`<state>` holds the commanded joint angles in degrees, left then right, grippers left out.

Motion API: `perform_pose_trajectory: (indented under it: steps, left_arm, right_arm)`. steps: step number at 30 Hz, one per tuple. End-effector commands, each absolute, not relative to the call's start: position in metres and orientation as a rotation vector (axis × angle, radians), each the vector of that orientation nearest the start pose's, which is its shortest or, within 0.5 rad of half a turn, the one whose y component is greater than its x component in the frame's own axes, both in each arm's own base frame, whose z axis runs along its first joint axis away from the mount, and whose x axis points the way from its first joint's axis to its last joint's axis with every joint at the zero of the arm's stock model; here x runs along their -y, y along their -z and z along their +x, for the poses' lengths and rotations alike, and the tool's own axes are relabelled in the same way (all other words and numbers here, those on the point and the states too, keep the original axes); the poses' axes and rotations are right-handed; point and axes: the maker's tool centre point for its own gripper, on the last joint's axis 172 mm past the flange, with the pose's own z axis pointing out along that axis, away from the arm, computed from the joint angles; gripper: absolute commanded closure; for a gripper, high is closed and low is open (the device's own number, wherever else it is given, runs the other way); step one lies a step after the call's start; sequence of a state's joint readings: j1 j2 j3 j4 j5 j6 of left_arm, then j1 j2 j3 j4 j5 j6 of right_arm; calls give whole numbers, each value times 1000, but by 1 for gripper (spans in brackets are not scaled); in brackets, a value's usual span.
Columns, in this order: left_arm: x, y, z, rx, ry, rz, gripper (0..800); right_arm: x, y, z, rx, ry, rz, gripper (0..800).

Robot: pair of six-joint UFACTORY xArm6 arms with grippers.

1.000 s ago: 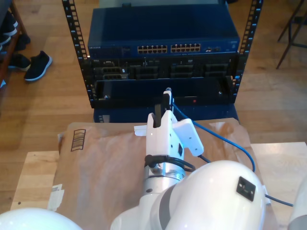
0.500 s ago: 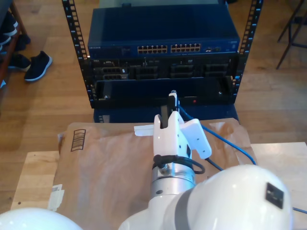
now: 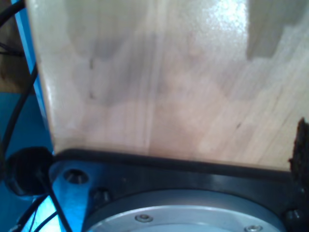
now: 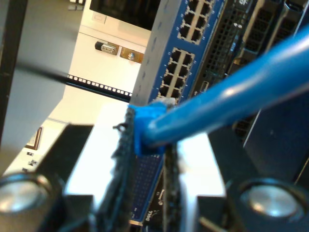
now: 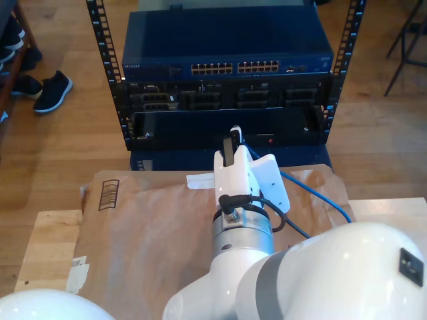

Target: Grab the cable and plug it in

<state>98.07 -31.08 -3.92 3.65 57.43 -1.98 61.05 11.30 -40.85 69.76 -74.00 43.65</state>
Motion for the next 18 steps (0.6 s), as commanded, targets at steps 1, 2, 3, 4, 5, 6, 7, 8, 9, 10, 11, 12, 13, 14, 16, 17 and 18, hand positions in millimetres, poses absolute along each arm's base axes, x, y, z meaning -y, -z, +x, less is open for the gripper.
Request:
perform_pose_trajectory:
  steps: [1,2,3,4,5,6,7,8,9,10,11,12,13,14,16,17,18]
  left_arm:
    - [-124,-25,-29,-2143,427,1880,0]
    - [-124,-25,-29,-2143,427,1880,0]
    - [-124,-25,-29,-2143,427,1880,0]
    - [-124,-25,-29,-2143,427,1880,0]
    - [-124,-25,-29,-2143,427,1880,0]
    - [-124,-25,-29,-2143,427,1880,0]
    - [-124,-25,-29,-2143,427,1880,0]
    - [-124,-25,-29,-2143,427,1880,0]
    - [-124,-25,-29,-2141,428,1882,0]
    - [-124,-25,-29,-2143,427,1880,0]
    - [-124,-25,-29,-2141,428,1882,0]
    - [-124,-25,-29,-2141,428,1882,0]
    - [-124,-25,-29,-2141,428,1882,0]
    - [-124,-25,-29,-2143,427,1880,0]
    - [-124,-25,-29,-2143,427,1880,0]
    - [-124,-25,-29,-2143,427,1880,0]
    - [-124,-25,-29,-2143,427,1880,0]
  right_arm:
    - [-247,-322,438,-1146,1444,-1486,799]
    - [-247,-323,439,-1144,1444,-1486,799]
    - [-248,-322,440,-1149,1437,-1485,799]
    - [-252,-319,440,-1154,1418,-1495,799]
    - [-255,-318,442,-1162,1400,-1498,799]
    - [-253,-317,444,-1168,1397,-1502,799]
    - [-253,-318,444,-1170,1399,-1498,799]
    - [-252,-316,444,-1169,1402,-1502,799]
    - [-249,-315,443,-1170,1405,-1505,799]
    - [-246,-313,443,-1173,1412,-1508,799]
    - [-244,-312,443,-1178,1414,-1511,799]
    - [-243,-312,443,-1182,1413,-1509,799]
    - [-242,-312,442,-1186,1409,-1505,799]
    - [-242,-311,441,-1190,1403,-1497,799]
    - [-237,-302,436,-1199,1401,-1490,800]
    - [-235,-303,434,-1199,1403,-1475,800]
    - [-233,-302,433,-1197,1407,-1477,800]
